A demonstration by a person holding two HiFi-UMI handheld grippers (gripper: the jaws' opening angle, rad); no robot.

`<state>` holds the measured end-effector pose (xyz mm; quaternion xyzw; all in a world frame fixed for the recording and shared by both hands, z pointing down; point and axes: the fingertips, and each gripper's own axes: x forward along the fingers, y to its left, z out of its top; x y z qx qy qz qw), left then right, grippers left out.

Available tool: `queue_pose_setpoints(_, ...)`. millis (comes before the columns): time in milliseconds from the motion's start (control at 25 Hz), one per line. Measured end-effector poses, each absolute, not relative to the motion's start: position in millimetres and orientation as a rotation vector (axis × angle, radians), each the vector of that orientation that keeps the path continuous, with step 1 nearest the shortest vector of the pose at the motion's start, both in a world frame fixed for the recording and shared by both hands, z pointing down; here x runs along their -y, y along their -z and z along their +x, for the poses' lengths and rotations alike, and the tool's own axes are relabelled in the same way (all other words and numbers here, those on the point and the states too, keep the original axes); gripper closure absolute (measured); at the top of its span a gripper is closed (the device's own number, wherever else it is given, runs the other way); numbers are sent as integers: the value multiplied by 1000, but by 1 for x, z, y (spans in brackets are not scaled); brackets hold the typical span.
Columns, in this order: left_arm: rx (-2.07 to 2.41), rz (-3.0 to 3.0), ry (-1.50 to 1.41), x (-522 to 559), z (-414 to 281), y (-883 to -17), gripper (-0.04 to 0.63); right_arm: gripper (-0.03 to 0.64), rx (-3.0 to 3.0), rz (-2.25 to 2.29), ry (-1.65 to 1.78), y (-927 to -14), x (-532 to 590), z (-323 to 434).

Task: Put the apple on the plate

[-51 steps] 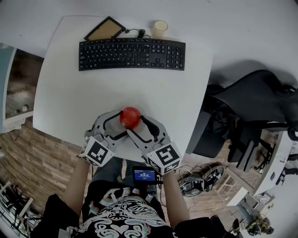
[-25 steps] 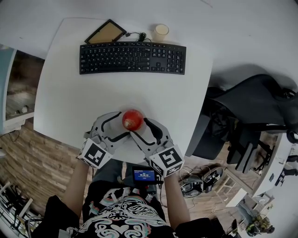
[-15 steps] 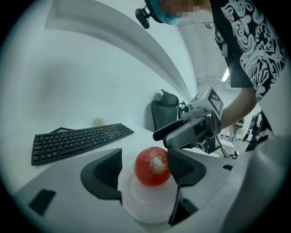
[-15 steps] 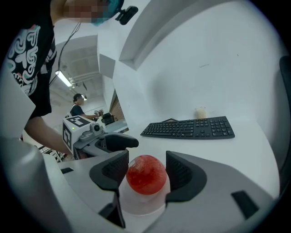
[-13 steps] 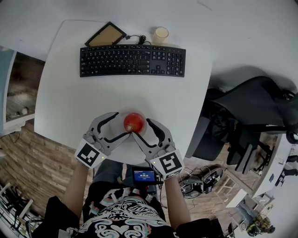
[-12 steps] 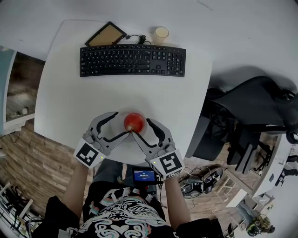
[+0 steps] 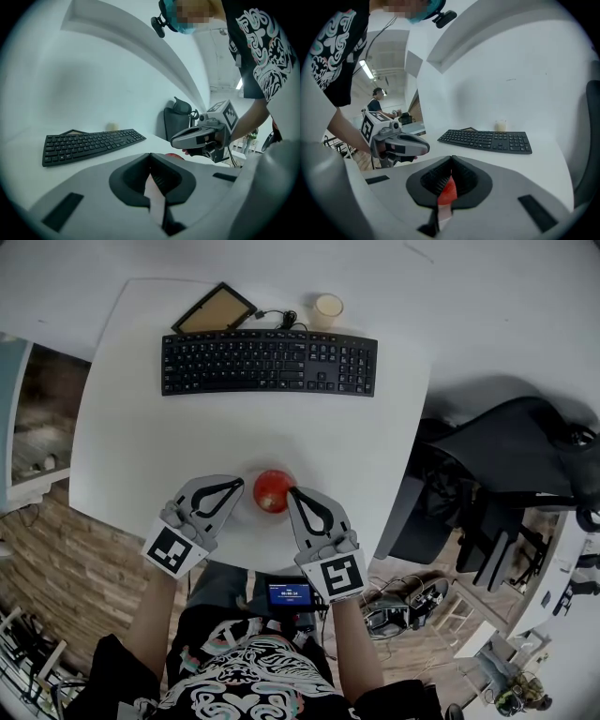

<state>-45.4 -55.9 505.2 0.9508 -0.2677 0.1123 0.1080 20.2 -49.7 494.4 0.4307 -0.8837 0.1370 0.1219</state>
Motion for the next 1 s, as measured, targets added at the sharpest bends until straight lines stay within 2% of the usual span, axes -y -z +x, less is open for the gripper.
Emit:
queue_pose_setpoints(520, 786, 2972, -455, 61, -42, -473, 580, 588, 2514, 1409, -372, -467, 45, 35)
queue_pose_setpoints(1000, 947, 2946, -243, 62, -53, -404, 580, 588, 2370, 1562, -380, -424, 30, 51)
